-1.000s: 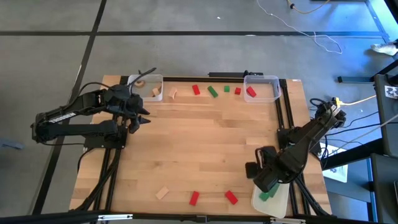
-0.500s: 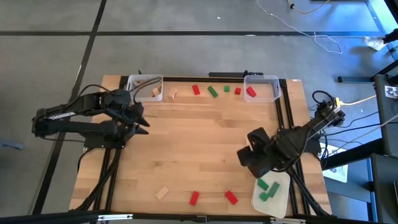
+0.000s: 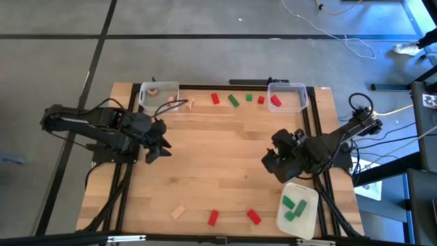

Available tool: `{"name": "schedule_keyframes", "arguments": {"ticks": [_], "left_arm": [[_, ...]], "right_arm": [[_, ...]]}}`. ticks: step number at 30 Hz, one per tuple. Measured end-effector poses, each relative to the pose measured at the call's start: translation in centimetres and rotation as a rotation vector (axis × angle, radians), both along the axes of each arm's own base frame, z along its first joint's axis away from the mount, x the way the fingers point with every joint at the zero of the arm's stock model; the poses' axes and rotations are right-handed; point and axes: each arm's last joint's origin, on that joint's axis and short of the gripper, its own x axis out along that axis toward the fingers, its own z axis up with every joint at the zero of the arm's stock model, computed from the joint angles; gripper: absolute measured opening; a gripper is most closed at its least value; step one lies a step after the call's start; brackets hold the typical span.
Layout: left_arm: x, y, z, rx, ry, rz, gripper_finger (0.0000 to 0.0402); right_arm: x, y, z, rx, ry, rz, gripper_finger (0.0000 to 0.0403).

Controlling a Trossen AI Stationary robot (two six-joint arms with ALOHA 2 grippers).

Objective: Sort & place blocks by color
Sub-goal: Put the light brown block into the gray bin

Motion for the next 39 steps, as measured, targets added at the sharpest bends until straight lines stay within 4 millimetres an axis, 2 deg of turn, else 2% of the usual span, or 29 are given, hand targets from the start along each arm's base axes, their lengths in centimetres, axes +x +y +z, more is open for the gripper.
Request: {"name": "schedule_keyframes", "arguments": {"ticks": [4,8,11,15,21,26,35,39], "left_arm": [[1.6,-1.5,1.4,-0.054,0.024,-0.006,0.0195],[3.8,-3.6,1.5,-0.097,0.107,-0.001,0.0194],[5.3,-5.5,0.5,-0.156,0.218,0.029,0.0194],[6.6,-8.4,-1.9,-0.194,0.373,0.056,0.0194],[7.0,-12.0,-6.2,-0.178,0.639,0.126,0.0194],[7.3,-14.1,-8.1,-0.152,0.699,0.125,0.0194],[6.7,-15.8,-8.7,-0.118,0.696,0.050,0.0195],[6.8,-17.0,-8.5,-0.110,0.560,0.075,0.0195]], "right_arm": [[-0.3,-0.9,0.6,-0.056,0.005,0.051,0.0255],[-0.4,-1.6,1.1,-0.119,0.010,0.092,0.0255],[-0.6,-2.2,1.4,-0.161,0.016,0.115,0.0255],[-0.9,-3.2,2.0,-0.196,0.009,0.121,0.0255],[-0.9,-4.5,2.7,-0.206,-0.023,0.111,0.0255],[-0.3,-5.2,2.9,-0.204,-0.060,0.086,0.0255],[0.2,-6.3,3.0,-0.198,-0.079,0.030,0.0255],[0.3,-6.3,3.0,-0.188,-0.077,0.036,0.0255]]}}
